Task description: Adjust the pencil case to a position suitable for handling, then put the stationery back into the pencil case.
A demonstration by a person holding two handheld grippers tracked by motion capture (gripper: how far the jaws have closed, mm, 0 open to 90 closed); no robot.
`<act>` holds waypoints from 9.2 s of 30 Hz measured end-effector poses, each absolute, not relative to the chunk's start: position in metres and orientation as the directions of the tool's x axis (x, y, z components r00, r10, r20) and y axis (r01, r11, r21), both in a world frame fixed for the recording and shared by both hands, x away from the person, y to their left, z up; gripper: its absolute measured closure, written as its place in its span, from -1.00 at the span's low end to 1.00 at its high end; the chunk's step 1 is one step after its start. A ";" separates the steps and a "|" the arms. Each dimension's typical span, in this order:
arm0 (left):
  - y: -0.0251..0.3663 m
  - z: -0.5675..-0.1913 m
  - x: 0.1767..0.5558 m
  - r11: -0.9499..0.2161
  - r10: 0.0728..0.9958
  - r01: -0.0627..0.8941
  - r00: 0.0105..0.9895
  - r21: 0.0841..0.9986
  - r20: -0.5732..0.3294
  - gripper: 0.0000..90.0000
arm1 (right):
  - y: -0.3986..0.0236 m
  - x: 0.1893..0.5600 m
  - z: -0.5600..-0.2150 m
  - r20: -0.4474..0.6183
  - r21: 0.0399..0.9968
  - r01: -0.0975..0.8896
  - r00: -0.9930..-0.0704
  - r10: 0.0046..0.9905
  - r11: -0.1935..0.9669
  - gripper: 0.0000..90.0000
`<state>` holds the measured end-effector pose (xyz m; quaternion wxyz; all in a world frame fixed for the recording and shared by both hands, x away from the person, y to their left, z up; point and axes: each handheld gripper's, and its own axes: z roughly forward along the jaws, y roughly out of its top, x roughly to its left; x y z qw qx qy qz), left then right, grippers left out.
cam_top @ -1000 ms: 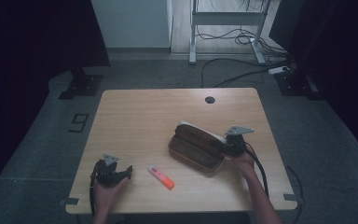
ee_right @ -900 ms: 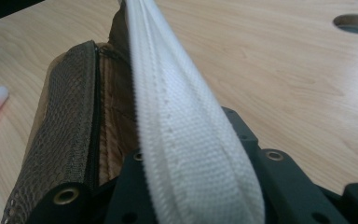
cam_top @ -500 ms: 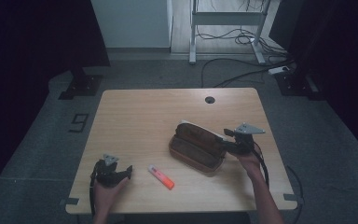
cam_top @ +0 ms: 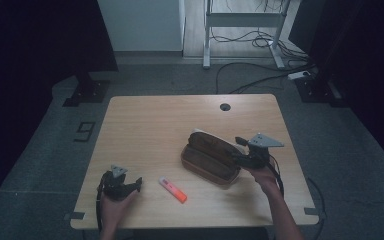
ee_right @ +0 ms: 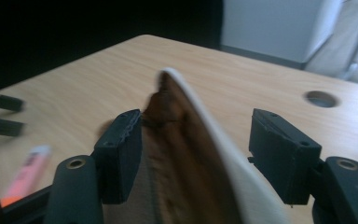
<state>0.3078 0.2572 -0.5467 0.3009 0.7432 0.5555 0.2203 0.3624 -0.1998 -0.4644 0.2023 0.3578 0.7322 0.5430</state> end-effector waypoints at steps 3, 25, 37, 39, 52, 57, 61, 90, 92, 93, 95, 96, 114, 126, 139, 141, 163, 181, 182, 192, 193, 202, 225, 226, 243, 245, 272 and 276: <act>0.257 -0.547 0.308 -0.202 0.958 0.693 0.286 0.692 -0.007 -0.64 | -0.188 0.359 -0.466 0.105 0.936 0.313 -0.687 0.719 0.162 -0.26; 0.257 -0.547 0.308 -0.202 0.958 0.693 0.286 0.692 -0.007 -0.64 | -0.124 0.339 -0.482 0.117 0.915 0.333 -0.759 0.640 0.227 -0.28; 0.257 -0.547 0.308 -0.202 0.958 0.693 0.286 0.692 -0.007 -0.64 | -0.096 0.329 -0.494 0.101 0.893 0.340 -0.788 0.607 0.294 -0.27; 0.257 -0.547 0.308 -0.202 0.958 0.693 0.286 0.692 -0.007 -0.64 | -0.092 0.327 -0.496 0.104 0.891 0.341 -0.795 0.598 0.300 -0.27; 0.257 -0.547 0.308 -0.202 0.958 0.693 0.286 0.692 -0.007 -0.64 | -0.070 0.318 -0.505 0.098 0.875 0.340 -0.821 0.562 0.344 -0.27; 0.257 -0.547 0.308 -0.202 0.958 0.693 0.286 0.692 -0.007 -0.64 | -0.063 0.315 -0.509 0.097 0.871 0.340 -0.827 0.554 0.355 -0.25; 0.257 -0.547 0.308 -0.202 0.958 0.693 0.286 0.692 -0.007 -0.64 | -0.058 0.312 -0.512 0.095 0.868 0.340 -0.830 0.550 0.363 -0.24; 0.257 -0.547 0.308 -0.202 0.958 0.693 0.286 0.692 -0.007 -0.64 | -0.021 0.300 -0.545 0.034 0.777 0.333 -0.869 0.493 0.534 -0.06; 0.257 -0.547 0.308 -0.202 0.958 0.693 0.286 0.692 -0.007 -0.64 | -0.019 0.300 -0.547 0.023 0.769 0.331 -0.869 0.494 0.547 -0.05; 0.257 -0.547 0.308 -0.202 0.958 0.693 0.286 0.692 -0.007 -0.64 | -0.018 0.300 -0.548 0.017 0.764 0.329 -0.870 0.492 0.555 -0.04; 0.257 -0.547 0.308 -0.202 0.958 0.693 0.286 0.692 -0.007 -0.64 | -0.017 0.299 -0.549 0.006 0.754 0.327 -0.871 0.491 0.570 -0.03; 0.257 -0.547 0.308 -0.202 0.958 0.693 0.286 0.692 -0.007 -0.64 | -0.016 0.299 -0.550 0.011 0.755 0.329 -0.871 0.491 0.567 -0.01; 0.257 -0.547 0.308 -0.202 0.958 0.693 0.286 0.692 -0.006 -0.64 | -0.021 0.304 -0.548 0.017 0.756 0.353 -0.852 0.523 0.551 0.45; 0.257 -0.547 0.308 -0.202 0.958 0.693 0.286 0.692 -0.007 -0.64 | -0.026 0.306 -0.542 0.046 0.776 0.354 -0.858 0.512 0.523 0.46; 0.257 -0.547 0.308 -0.202 0.958 0.693 0.286 0.692 -0.007 -0.64 | -0.042 0.312 -0.524 0.069 0.812 0.351 -0.851 0.521 0.466 0.46; 0.257 -0.547 0.308 -0.202 0.958 0.693 0.286 0.692 -0.006 -0.64 | -0.044 0.312 -0.522 0.070 0.816 0.350 -0.850 0.522 0.460 0.46; 0.257 -0.547 0.308 -0.202 0.958 0.693 0.286 0.692 -0.007 -0.64 | -0.065 0.322 -0.506 0.080 0.839 0.352 -0.834 0.546 0.414 0.46; 0.257 -0.547 0.308 -0.202 0.958 0.693 0.286 0.692 -0.007 -0.64 | -0.086 0.330 -0.493 0.096 0.858 0.357 -0.818 0.567 0.369 0.46; 0.257 -0.547 0.308 -0.202 0.958 0.693 0.286 0.692 -0.007 -0.64 | -0.087 0.331 -0.493 0.098 0.859 0.358 -0.817 0.569 0.366 0.46; 0.257 -0.547 0.308 -0.202 0.958 0.693 0.286 0.692 -0.007 -0.64 | -0.098 0.336 -0.488 0.101 0.863 0.362 -0.807 0.582 0.352 0.46; 0.257 -0.547 0.308 -0.202 0.958 0.693 0.286 0.692 -0.007 -0.64 | -0.099 0.336 -0.488 0.103 0.862 0.365 -0.804 0.585 0.351 0.46; 0.257 -0.547 0.308 -0.202 0.958 0.693 0.286 0.692 -0.007 -0.64 | -0.113 0.346 -0.490 0.105 0.859 0.378 -0.790 0.605 0.345 0.46; 0.257 -0.547 0.308 -0.202 0.958 0.693 0.286 0.692 -0.007 -0.64 | -0.148 0.361 -0.481 0.097 0.877 0.377 -0.746 0.659 0.298 0.46; 0.257 -0.547 0.308 -0.202 0.958 0.693 0.286 0.692 -0.007 -0.64 | -0.149 0.361 -0.481 0.097 0.877 0.378 -0.743 0.662 0.296 0.46; 0.257 -0.547 0.308 -0.202 0.958 0.693 0.286 0.692 -0.007 -0.64 | -0.171 0.369 -0.480 0.102 0.881 0.387 -0.717 0.690 0.271 0.46; 0.257 -0.547 0.308 -0.202 0.958 0.693 0.286 0.692 -0.007 -0.64 | -0.174 0.371 -0.481 0.100 0.879 0.389 -0.717 0.690 0.277 0.46; 0.257 -0.547 0.308 -0.202 0.958 0.693 0.286 0.692 -0.006 -0.64 | -0.168 0.381 -0.502 0.043 0.816 0.438 -0.698 0.715 0.378 0.15; 0.257 -0.547 0.308 -0.203 0.958 0.693 0.286 0.692 -0.006 -0.64 | -0.166 0.378 -0.499 0.038 0.825 0.423 -0.702 0.711 0.373 0.10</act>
